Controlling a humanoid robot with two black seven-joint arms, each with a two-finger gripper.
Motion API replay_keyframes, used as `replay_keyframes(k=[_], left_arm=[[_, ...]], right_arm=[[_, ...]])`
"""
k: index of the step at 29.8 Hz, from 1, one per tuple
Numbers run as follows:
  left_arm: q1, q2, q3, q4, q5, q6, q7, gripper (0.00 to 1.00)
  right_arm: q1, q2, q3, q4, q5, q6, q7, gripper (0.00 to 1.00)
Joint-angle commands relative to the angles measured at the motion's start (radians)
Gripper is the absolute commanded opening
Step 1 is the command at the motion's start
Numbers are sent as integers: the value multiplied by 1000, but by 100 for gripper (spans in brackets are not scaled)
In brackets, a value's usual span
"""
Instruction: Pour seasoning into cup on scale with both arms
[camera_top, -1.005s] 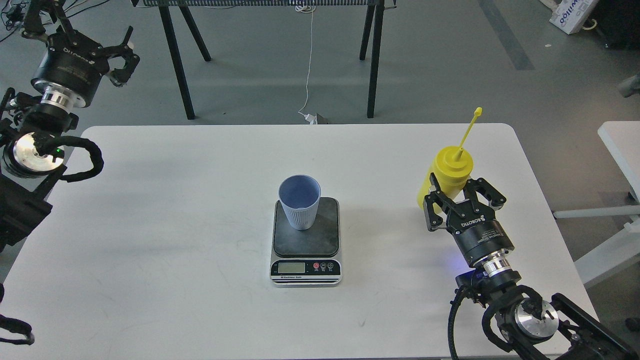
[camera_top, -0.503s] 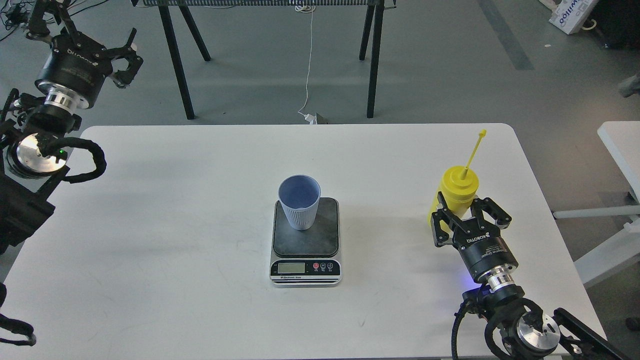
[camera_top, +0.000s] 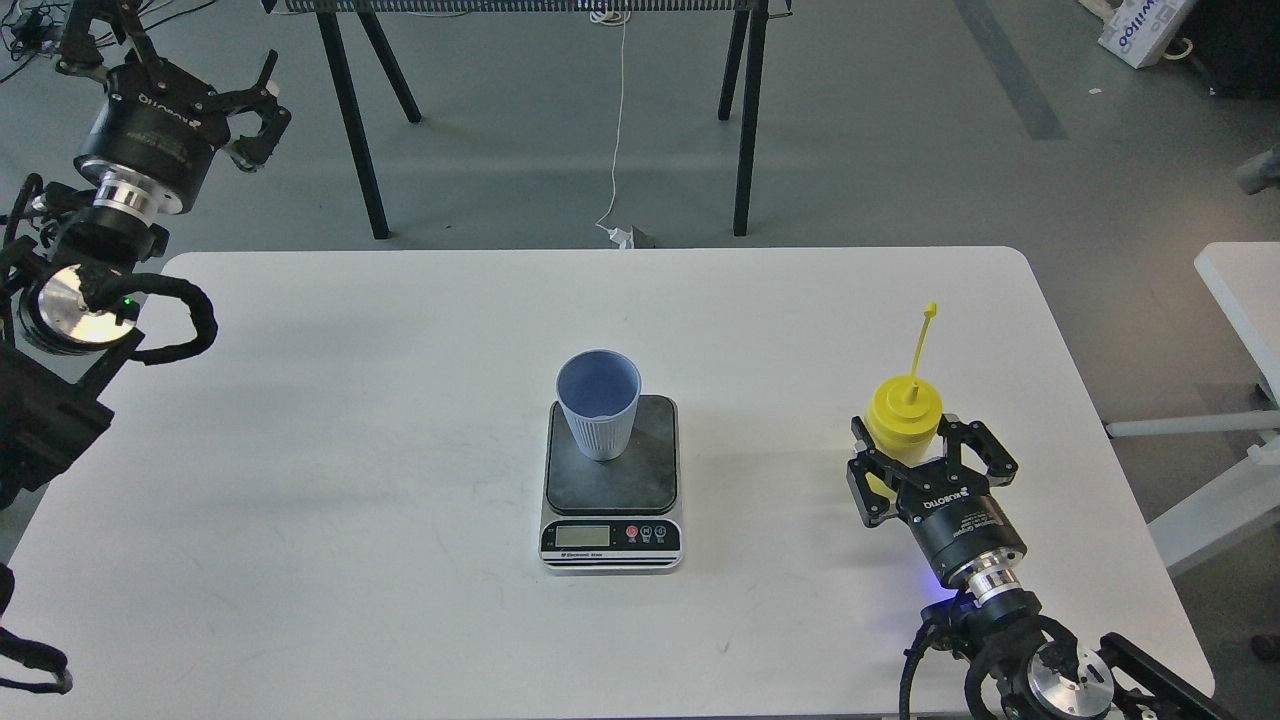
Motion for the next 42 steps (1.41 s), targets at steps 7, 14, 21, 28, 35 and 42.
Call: replay_keyframes(k=[7,14,21,28,35,42], left_arm=[[-1,7,0,-2,-2,0,0,100],[-1,13,-2,-38,-2,28,0,100],[-1,35,-8,-50,-3,28,6,100],[-1,40,-5,-42,-5,28,11,100],[-1,36,-14,-41,-8,20,6,100],[0,41,-11,-4,-8,14,11,100]], right_arm=[[-143,-98,36,179,0,0,12,97],[-258,-179,81,181,-15,0,21,99],[-271,-390,149,185,-55,0,36,99],[-170,-437,383,153,-80,0,50,99],[299,-466,309,-216,-277,0,15,99],[697,-363,76,-624,-279,0,12,99]])
